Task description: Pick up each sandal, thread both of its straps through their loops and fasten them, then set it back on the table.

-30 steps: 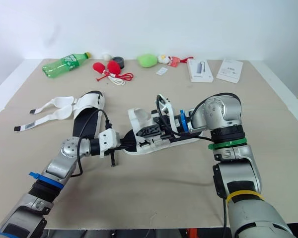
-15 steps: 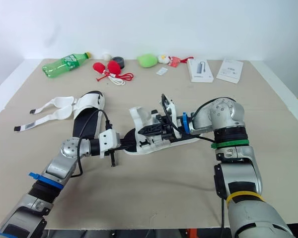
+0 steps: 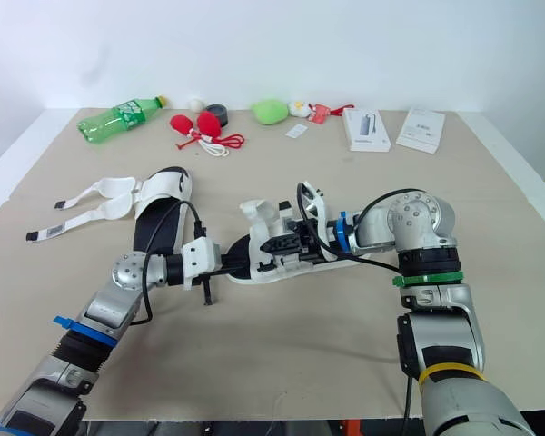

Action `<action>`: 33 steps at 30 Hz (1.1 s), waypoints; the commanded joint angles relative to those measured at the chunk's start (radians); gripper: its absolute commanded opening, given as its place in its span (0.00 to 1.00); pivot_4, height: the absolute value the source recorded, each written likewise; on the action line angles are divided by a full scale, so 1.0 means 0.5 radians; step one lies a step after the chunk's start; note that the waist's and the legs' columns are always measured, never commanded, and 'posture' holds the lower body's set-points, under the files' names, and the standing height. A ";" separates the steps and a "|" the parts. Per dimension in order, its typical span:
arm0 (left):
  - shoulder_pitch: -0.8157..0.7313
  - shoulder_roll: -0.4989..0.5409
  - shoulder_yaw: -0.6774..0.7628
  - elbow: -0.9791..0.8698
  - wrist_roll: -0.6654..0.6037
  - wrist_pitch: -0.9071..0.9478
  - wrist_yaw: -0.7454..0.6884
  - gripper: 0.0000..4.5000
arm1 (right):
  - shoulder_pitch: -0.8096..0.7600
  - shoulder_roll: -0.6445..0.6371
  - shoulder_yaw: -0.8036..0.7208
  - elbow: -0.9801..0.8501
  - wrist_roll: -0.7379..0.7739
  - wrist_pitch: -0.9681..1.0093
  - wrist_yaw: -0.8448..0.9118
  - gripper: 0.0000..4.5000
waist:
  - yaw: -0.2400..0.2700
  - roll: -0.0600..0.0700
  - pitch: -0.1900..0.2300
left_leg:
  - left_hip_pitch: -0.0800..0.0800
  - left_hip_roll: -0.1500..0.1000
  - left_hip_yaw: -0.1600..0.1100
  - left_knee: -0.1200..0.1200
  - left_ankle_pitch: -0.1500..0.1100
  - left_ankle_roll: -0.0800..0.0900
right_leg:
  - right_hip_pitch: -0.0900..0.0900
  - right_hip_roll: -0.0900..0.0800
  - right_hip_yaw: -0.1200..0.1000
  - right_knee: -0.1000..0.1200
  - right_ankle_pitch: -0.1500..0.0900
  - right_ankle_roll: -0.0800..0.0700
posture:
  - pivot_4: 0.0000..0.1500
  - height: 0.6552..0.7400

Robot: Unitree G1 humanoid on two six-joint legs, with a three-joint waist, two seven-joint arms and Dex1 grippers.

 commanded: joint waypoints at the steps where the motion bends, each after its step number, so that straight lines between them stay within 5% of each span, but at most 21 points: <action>1: 0.051 0.011 -0.081 0.056 0.064 0.023 -0.021 0.00 | 0.026 -0.041 0.060 -0.201 -0.046 0.014 0.102 0.05 | 0.000 0.000 0.000 | 0.000 0.000 0.000 0.000 0.000 0.000 | 0.000 0.000 0.000 0.000 0.000 0.000 | 1.00 1.00; 16: 0.042 0.007 -0.083 0.074 0.069 0.018 -0.015 0.00 | 0.160 -0.344 0.511 -0.835 -0.388 -0.504 0.623 0.05 | 0.000 0.000 0.000 | 0.000 0.000 0.000 -0.001 -0.001 0.001 | -0.001 0.000 0.000 0.000 -0.007 -0.009 | 1.00 1.00; 22: 0.038 0.003 -0.088 0.087 0.070 0.012 -0.017 0.00 | 0.065 -0.322 0.488 -0.837 -0.482 -0.650 0.721 0.49 | 0.000 0.000 0.000 | 0.000 0.000 0.000 -0.001 -0.001 0.001 | -0.001 0.000 0.000 0.000 -0.006 -0.009 | 1.00 1.00; 30: 0.029 -0.013 -0.091 0.100 0.071 0.003 -0.007 0.00 | -0.224 -0.177 0.487 -0.443 -0.654 -0.771 0.763 0.49 | 0.002 0.000 0.000 | 0.001 0.001 0.001 0.001 -0.001 0.001 | -0.002 0.000 0.000 0.000 -0.004 -0.012 | 1.00 1.00; 32: 0.038 -0.016 -0.092 0.096 0.072 0.002 -0.001 0.00 | -0.251 -0.154 0.498 -0.374 -0.684 -0.784 0.779 0.37 | 0.005 0.000 0.000 | 0.001 0.000 0.001 0.001 -0.001 0.001 | -0.001 0.000 0.000 0.000 -0.005 -0.011 | 1.00 1.00; 33: 0.045 -0.016 -0.092 0.090 0.072 0.002 0.001 0.00 | -0.252 -0.153 0.502 -0.363 -0.690 -0.784 0.793 0.22 | 0.005 0.000 0.000 | 0.001 0.000 0.002 0.001 -0.001 0.001 | -0.001 -0.001 0.000 -0.001 -0.006 -0.010 | 1.00 1.00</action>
